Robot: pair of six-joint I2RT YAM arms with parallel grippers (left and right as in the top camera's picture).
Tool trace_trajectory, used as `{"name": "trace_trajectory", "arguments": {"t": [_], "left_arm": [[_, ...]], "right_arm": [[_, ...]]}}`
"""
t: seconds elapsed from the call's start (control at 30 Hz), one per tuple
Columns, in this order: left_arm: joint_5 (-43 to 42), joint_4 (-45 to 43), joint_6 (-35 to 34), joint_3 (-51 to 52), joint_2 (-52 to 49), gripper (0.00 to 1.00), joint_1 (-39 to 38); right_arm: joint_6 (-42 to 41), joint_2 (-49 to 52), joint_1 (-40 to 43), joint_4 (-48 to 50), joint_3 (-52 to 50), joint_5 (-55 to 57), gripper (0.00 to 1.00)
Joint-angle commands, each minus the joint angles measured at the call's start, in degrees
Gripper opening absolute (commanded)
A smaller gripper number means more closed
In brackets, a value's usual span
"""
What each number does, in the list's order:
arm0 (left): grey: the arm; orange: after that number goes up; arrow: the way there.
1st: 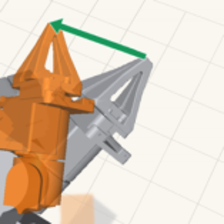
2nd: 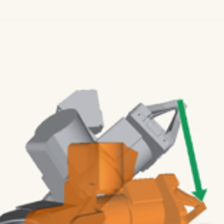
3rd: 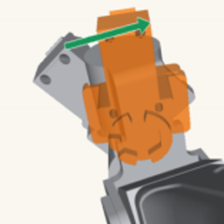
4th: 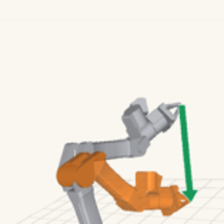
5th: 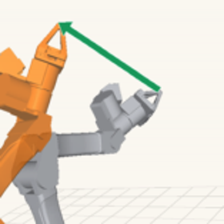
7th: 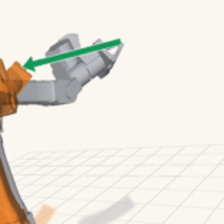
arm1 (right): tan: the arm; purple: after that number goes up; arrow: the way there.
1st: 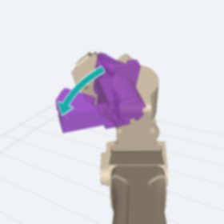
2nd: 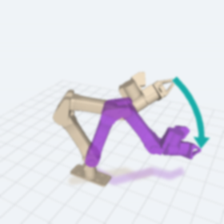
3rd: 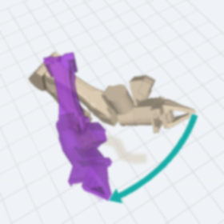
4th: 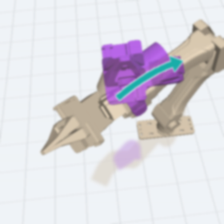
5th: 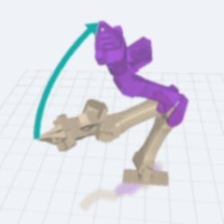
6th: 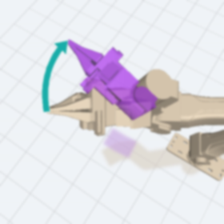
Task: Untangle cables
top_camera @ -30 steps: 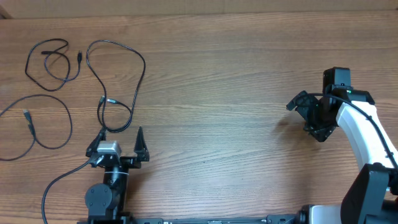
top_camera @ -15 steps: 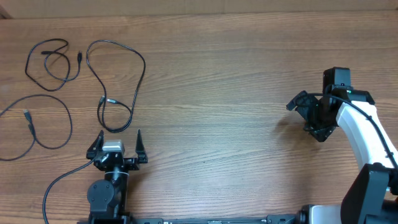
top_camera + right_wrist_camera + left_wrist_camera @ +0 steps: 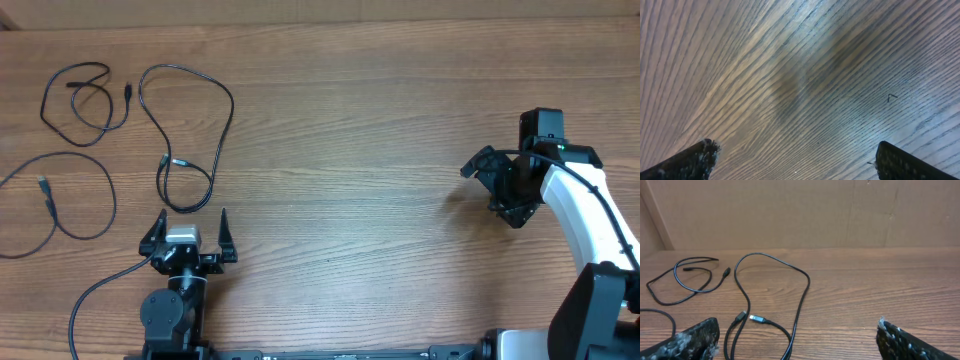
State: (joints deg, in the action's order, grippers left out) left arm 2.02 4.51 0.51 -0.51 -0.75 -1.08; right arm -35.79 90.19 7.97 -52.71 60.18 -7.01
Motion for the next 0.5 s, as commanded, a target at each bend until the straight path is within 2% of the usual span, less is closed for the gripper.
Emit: {"name": "trace_trajectory", "arguments": {"t": [0.0, 0.47], "left_arm": [[0.92, 0.00, 1.22, 0.24, 0.61, 1.00, 0.33], [0.52, -0.20, 1.22, 0.22, 0.55, 0.99, 0.31]], "right_arm": [[0.20, 0.00, 0.31, 0.13, -0.33, 0.79, 1.00], [0.20, 0.00, 0.31, 0.15, -0.33, 0.79, 1.00]]}}
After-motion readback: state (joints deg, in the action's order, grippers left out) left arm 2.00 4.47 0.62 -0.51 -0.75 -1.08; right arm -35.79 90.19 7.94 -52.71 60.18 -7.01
